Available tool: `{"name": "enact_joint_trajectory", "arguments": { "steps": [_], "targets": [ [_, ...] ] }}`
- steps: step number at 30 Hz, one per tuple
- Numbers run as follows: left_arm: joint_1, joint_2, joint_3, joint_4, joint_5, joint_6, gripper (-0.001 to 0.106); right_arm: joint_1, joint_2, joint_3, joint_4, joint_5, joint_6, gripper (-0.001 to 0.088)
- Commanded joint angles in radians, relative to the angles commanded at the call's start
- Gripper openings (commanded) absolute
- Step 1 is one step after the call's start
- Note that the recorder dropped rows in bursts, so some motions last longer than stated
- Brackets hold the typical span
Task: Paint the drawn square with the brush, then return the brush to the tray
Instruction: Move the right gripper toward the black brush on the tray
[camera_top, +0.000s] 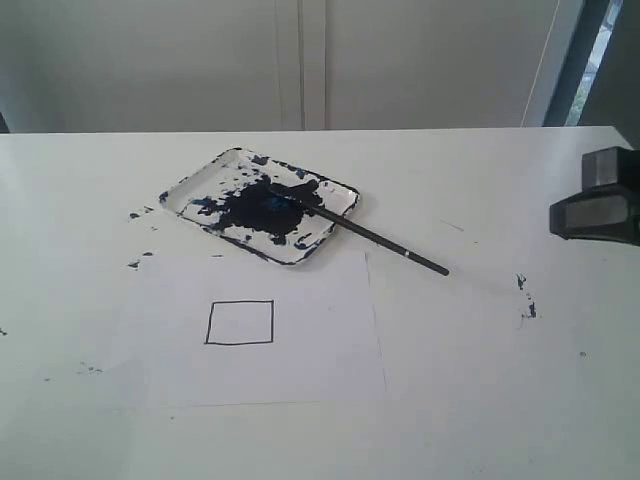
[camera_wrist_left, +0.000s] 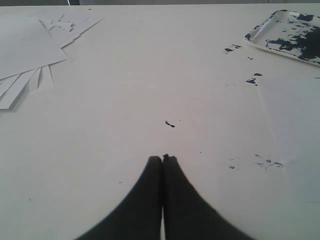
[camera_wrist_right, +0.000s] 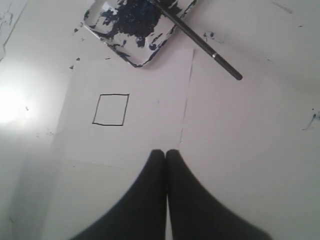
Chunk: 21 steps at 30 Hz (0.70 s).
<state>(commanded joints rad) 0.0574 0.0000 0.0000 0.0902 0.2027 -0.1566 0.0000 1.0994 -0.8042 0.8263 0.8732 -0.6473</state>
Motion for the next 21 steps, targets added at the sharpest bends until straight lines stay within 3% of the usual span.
{"name": "enact_joint_trajectory", "arguments": {
  "steps": [5,10,16,21],
  "targets": [
    [0.0,0.0,0.0,0.0,0.0,0.0,0.0,0.002,0.071,0.0,-0.006,-0.079,-0.031,0.0],
    [0.0,0.0,0.0,0.0,0.0,0.0,0.0,0.052,0.111,-0.002,-0.018,-0.184,-0.107,0.0],
    [0.0,0.0,0.0,0.0,0.0,0.0,0.0,0.146,0.178,-0.062,-0.048,-0.245,-0.114,0.0],
    [0.0,0.0,0.0,0.0,0.0,0.0,0.0,0.26,0.263,-0.138,-0.177,-0.293,-0.055,0.0]
  ]
}}
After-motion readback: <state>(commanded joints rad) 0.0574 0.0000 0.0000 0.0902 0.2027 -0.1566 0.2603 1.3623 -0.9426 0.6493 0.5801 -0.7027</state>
